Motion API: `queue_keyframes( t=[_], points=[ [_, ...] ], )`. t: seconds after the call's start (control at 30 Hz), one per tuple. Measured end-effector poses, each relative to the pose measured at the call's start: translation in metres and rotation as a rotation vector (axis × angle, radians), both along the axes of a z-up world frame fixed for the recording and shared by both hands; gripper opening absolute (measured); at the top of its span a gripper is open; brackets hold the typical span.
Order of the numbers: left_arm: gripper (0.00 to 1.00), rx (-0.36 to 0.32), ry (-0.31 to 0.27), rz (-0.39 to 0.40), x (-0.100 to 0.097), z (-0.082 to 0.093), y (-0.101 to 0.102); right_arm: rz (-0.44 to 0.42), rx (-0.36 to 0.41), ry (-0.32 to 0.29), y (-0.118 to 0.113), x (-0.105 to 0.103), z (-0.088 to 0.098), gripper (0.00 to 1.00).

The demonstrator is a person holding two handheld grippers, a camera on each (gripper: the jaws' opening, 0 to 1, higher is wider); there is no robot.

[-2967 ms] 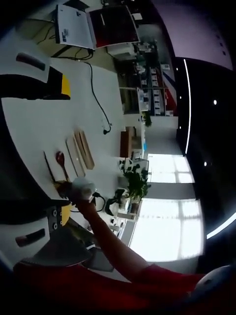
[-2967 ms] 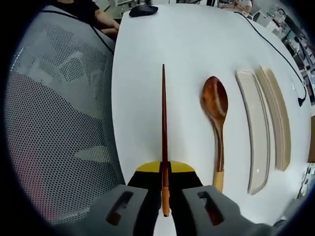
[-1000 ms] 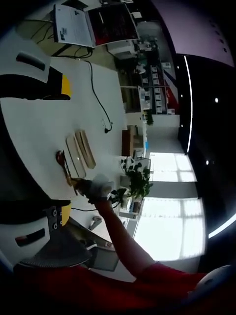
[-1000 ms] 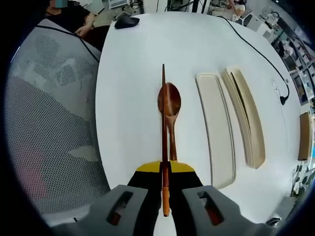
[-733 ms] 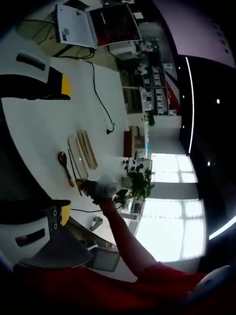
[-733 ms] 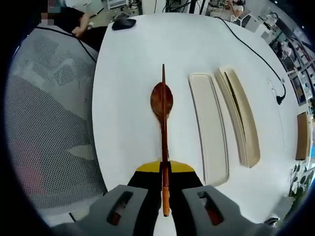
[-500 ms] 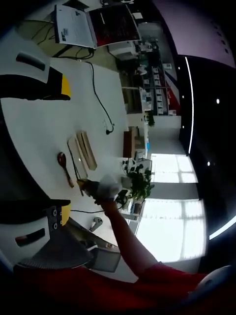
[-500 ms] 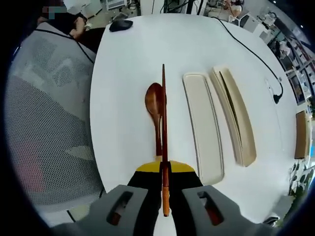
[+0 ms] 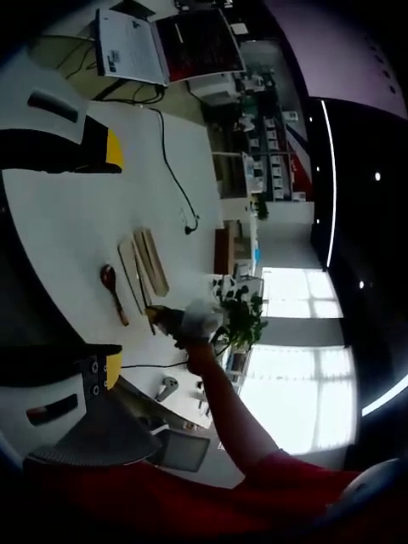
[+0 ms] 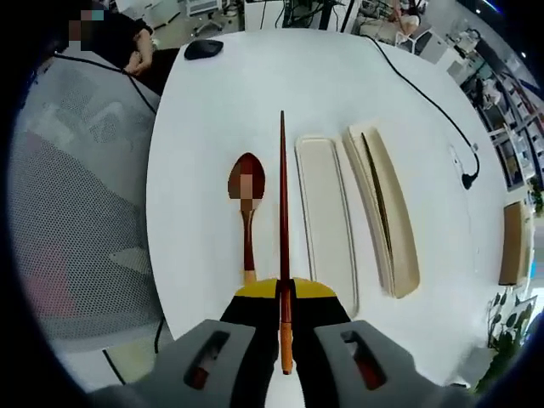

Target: Arrange the utensils inside the cutlery case until each visible utensil rests in its matching compartment.

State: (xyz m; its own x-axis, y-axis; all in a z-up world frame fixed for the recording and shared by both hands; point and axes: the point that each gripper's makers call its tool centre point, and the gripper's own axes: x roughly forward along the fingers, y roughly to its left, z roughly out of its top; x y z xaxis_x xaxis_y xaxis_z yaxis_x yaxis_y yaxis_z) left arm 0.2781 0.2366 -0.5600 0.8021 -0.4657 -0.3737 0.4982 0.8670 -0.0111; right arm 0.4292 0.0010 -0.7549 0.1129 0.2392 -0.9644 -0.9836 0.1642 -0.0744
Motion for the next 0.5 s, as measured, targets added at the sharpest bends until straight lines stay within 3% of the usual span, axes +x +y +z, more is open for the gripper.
queue_keyframes(
  t=[0.5],
  points=[
    [0.84, -0.002, 0.012, 0.003, 0.003, -0.002, -0.001, 0.015, -0.013, -0.009, -0.001, 0.017, 0.003, 0.00]
  ],
)
